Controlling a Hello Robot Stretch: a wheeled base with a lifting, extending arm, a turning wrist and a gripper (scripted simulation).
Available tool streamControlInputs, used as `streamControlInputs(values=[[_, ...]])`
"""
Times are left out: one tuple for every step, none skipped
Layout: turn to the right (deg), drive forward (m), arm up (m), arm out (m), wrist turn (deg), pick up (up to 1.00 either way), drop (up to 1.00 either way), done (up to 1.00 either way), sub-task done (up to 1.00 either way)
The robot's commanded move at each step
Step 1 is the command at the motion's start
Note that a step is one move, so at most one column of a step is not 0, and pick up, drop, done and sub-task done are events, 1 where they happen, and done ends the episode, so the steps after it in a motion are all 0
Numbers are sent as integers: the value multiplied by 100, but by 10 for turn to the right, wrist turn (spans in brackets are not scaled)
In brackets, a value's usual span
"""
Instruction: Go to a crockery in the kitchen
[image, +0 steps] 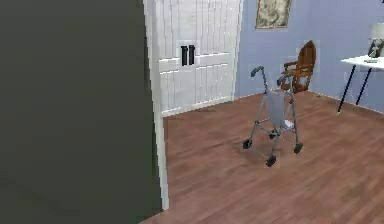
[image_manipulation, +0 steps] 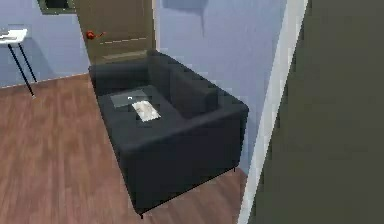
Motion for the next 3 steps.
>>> streamControlInputs(values=[[300, 0, 0, 0, 0, 0, 0, 0, 0], [0, 70, 0, 0, 0, 0, 0, 0, 0], [270, 0, 0, 0, 0, 0, 0, 0, 0]])
